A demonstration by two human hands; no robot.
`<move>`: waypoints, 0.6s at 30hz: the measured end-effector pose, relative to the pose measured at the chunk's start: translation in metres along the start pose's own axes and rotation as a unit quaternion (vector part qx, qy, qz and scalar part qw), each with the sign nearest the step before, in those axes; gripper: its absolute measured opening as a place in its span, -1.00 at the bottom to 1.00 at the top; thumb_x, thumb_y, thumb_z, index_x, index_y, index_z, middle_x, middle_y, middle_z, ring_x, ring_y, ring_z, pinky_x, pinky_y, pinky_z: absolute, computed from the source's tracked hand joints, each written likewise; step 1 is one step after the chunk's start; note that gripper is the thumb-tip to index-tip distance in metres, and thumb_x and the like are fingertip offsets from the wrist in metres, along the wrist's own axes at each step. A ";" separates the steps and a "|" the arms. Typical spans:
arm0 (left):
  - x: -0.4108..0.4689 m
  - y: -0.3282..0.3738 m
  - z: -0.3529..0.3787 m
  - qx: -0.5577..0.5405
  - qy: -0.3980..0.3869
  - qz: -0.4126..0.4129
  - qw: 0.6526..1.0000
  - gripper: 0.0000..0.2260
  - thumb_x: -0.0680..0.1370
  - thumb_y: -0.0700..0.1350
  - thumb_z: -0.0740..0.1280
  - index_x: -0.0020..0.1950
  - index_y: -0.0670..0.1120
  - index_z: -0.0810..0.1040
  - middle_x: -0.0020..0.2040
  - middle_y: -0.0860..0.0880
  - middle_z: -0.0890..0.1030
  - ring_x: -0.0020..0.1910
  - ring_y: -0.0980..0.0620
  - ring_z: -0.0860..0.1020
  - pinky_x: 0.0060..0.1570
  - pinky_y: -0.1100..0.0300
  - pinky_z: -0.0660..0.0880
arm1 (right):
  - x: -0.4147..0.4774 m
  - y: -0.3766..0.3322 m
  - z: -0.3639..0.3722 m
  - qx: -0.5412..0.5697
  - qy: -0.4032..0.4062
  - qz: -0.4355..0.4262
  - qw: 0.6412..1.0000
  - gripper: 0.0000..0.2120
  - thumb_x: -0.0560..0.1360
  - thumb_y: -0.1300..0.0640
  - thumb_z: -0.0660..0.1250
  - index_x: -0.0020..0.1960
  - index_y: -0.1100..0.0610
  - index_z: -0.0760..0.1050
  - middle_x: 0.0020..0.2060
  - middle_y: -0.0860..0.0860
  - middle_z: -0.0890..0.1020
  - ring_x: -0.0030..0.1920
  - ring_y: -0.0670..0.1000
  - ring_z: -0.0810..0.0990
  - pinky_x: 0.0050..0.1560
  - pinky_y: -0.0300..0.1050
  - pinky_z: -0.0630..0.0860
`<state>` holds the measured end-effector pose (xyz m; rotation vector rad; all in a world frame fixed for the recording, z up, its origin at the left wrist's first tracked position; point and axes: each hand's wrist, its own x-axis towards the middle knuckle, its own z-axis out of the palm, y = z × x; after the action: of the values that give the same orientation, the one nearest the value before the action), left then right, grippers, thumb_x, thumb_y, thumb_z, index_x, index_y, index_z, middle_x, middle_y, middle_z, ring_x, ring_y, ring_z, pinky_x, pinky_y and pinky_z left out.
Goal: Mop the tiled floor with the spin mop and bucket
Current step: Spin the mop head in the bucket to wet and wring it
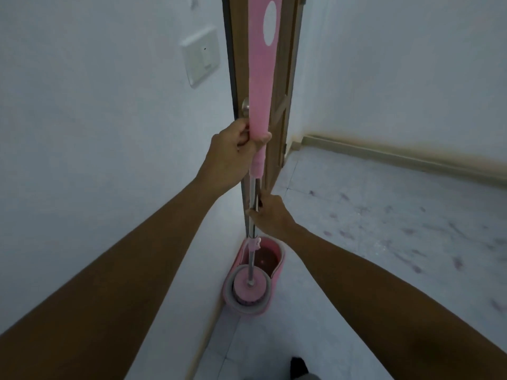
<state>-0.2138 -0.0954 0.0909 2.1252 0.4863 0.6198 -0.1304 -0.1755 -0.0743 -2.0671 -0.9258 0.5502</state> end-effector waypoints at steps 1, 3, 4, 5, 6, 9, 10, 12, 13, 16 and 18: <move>-0.002 0.009 0.000 0.003 0.002 0.007 1.000 -0.63 0.61 0.00 0.32 0.37 -0.11 0.43 0.15 0.12 0.52 -0.06 0.14 0.57 -0.13 0.59 0.41 | -0.006 -0.003 -0.006 0.006 0.003 -0.011 1.000 -0.82 0.52 0.21 0.36 0.11 0.14 0.48 -0.21 -0.05 0.59 -0.29 -0.17 0.58 -0.28 -0.37 0.49; -0.005 0.025 -0.002 0.006 0.009 0.017 1.000 -0.62 0.60 0.02 0.32 0.37 -0.10 0.43 0.16 0.11 0.53 -0.06 0.14 0.58 -0.10 0.55 0.47 | -0.015 -0.009 -0.019 0.010 0.013 -0.039 0.999 -0.81 0.52 0.23 0.35 0.13 0.15 0.46 -0.18 -0.05 0.58 -0.26 -0.15 0.58 -0.29 -0.42 0.42; -0.005 0.033 -0.002 0.004 0.010 0.019 1.000 -0.61 0.59 0.04 0.33 0.36 -0.09 0.44 0.17 0.10 0.55 -0.03 0.11 0.60 -0.04 0.46 0.51 | -0.019 -0.011 -0.027 0.006 0.019 -0.052 0.998 -0.81 0.53 0.23 0.34 0.13 0.15 0.44 -0.17 -0.04 0.58 -0.26 -0.14 0.58 -0.31 -0.43 0.41; -0.006 0.040 -0.002 0.004 0.009 0.021 1.000 -0.60 0.58 0.07 0.33 0.35 -0.08 0.44 0.19 0.09 0.57 0.00 0.08 0.62 0.04 0.35 0.55 | -0.022 -0.011 -0.034 -0.001 0.025 -0.064 0.998 -0.81 0.53 0.23 0.34 0.12 0.14 0.43 -0.17 -0.02 0.59 -0.25 -0.12 0.58 -0.32 -0.42 0.43; -0.008 0.048 0.000 -0.004 0.006 0.024 1.000 -0.58 0.55 0.10 0.34 0.34 -0.07 0.45 0.20 0.07 0.59 0.03 0.06 0.64 0.09 0.25 0.58 | -0.026 -0.009 -0.042 -0.008 0.029 -0.074 0.997 -0.81 0.53 0.23 0.33 0.12 0.15 0.42 -0.16 0.00 0.60 -0.25 -0.08 0.60 -0.32 -0.40 0.46; -0.019 0.065 0.019 -0.044 -0.025 0.027 0.998 -0.53 0.50 0.12 0.35 0.33 -0.07 0.47 0.20 0.04 0.63 0.07 0.06 0.66 0.15 0.13 0.60 | -0.042 0.009 -0.065 -0.032 0.042 -0.080 0.995 -0.82 0.51 0.22 0.32 0.09 0.17 0.40 -0.15 0.08 0.62 -0.20 0.05 0.64 -0.20 -0.13 0.64; -0.023 0.069 0.028 -0.050 -0.046 0.026 0.997 -0.55 0.51 0.10 0.34 0.33 -0.07 0.48 0.19 0.04 0.64 0.07 0.08 0.66 0.16 0.13 0.60 | -0.050 0.020 -0.073 -0.037 0.045 -0.067 0.996 -0.82 0.51 0.21 0.32 0.09 0.15 0.39 -0.15 0.09 0.62 -0.19 0.06 0.64 -0.16 -0.04 0.66; -0.031 0.077 0.049 -0.094 -0.103 0.010 0.990 -0.57 0.57 0.13 0.23 0.34 -0.09 0.49 0.17 -0.01 0.67 0.09 0.06 0.67 0.15 0.06 0.61 | -0.069 0.047 -0.092 -0.036 0.051 -0.037 0.997 -0.81 0.52 0.18 0.30 0.11 0.12 0.38 -0.12 0.05 0.62 -0.18 0.03 0.64 -0.12 0.01 0.66; -0.034 0.085 0.062 -0.138 -0.132 -0.013 0.981 -0.52 0.59 0.18 0.14 0.34 -0.10 0.50 0.17 -0.08 0.67 0.10 -0.01 0.67 0.14 -0.01 0.61 | -0.080 0.063 -0.101 -0.040 0.057 -0.027 0.997 -0.81 0.53 0.17 0.30 0.12 0.10 0.38 -0.10 0.04 0.63 -0.16 0.03 0.65 -0.09 0.01 0.66; -0.031 0.110 0.115 -0.234 -0.174 -0.139 0.946 -0.44 0.68 0.17 -0.04 0.35 -0.21 0.49 0.21 -0.29 0.62 0.13 -0.25 0.64 0.12 -0.17 0.59 | -0.118 0.114 -0.136 -0.077 0.052 -0.001 0.996 -0.85 0.55 0.14 0.28 0.09 0.06 0.37 -0.12 0.02 0.61 -0.19 0.03 0.63 -0.17 -0.06 0.63; -0.033 0.126 0.153 -0.197 -0.218 -0.215 0.931 -0.60 0.73 -0.09 -0.01 0.39 -0.30 0.42 0.27 -0.36 0.55 0.10 -0.27 0.64 0.05 -0.12 0.64 | -0.149 0.149 -0.163 -0.114 0.028 0.010 0.993 -0.87 0.57 0.13 0.26 0.07 0.03 0.33 -0.17 0.00 0.57 -0.25 0.01 0.59 -0.29 -0.15 0.51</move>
<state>-0.1351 -0.2797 0.1057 1.6306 0.5050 -0.0170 -0.0579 -0.4321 -0.0871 -2.2847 -0.9738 0.4096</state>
